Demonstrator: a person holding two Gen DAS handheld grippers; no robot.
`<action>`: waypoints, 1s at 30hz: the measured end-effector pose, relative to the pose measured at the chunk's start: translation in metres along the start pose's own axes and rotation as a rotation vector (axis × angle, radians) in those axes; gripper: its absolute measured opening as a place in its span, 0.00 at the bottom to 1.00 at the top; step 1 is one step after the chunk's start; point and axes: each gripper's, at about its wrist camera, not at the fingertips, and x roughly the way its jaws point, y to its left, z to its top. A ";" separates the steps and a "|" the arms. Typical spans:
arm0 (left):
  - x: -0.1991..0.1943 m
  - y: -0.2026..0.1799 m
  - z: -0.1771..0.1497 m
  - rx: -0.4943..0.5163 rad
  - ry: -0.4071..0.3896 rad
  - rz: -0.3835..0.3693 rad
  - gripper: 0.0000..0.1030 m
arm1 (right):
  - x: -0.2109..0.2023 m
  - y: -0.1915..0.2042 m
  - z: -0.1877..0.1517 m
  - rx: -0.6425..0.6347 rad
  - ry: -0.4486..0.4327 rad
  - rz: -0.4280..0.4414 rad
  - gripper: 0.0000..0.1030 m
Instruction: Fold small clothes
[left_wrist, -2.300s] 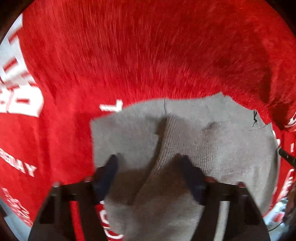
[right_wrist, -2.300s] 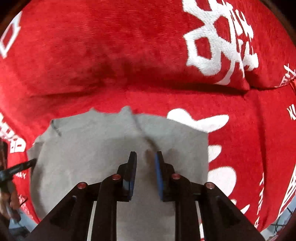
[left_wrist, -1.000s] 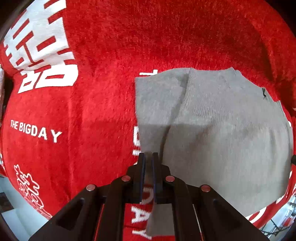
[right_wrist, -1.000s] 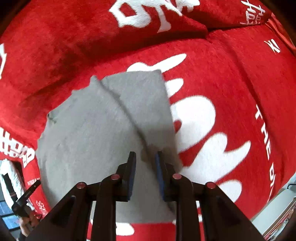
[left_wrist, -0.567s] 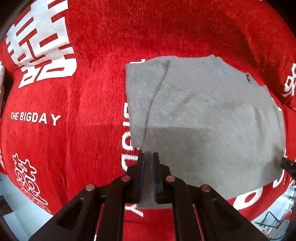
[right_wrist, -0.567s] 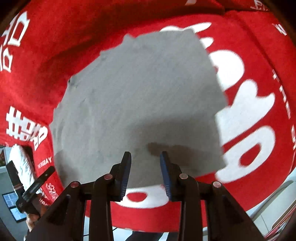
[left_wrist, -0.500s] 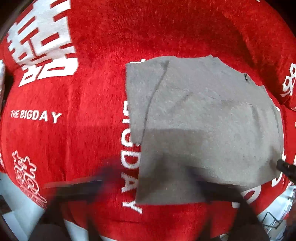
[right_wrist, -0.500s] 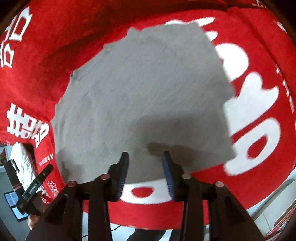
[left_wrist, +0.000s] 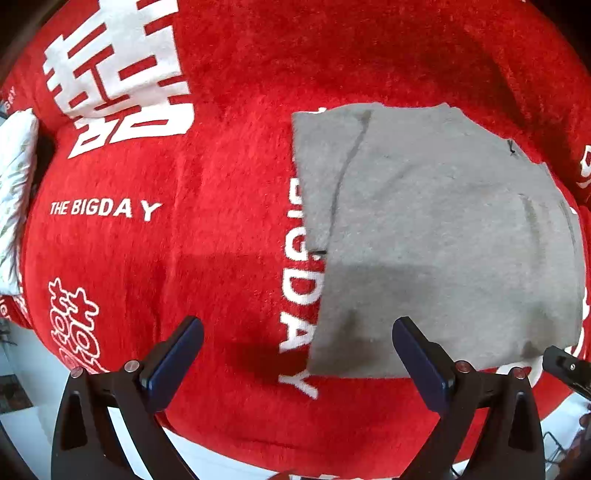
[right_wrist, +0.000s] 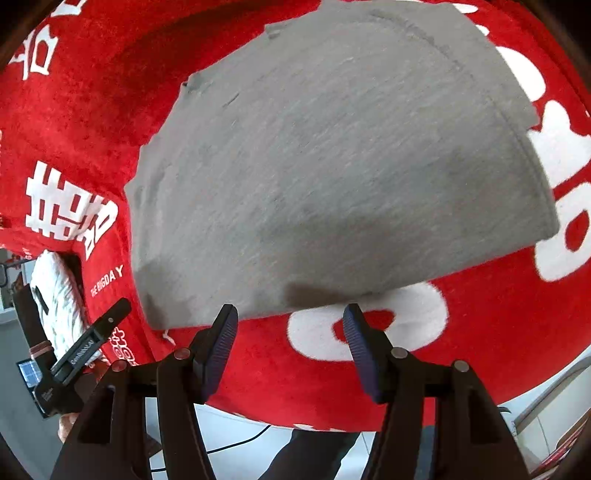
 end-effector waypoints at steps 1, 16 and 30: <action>0.001 0.001 -0.001 0.008 0.000 0.012 0.99 | 0.002 0.001 -0.002 0.001 0.004 0.004 0.68; 0.000 -0.005 -0.017 0.056 0.060 -0.040 0.99 | 0.037 0.010 -0.017 0.146 0.080 0.179 0.69; 0.019 0.033 -0.005 -0.058 0.099 -0.177 0.99 | 0.103 0.034 -0.024 0.328 0.105 0.503 0.69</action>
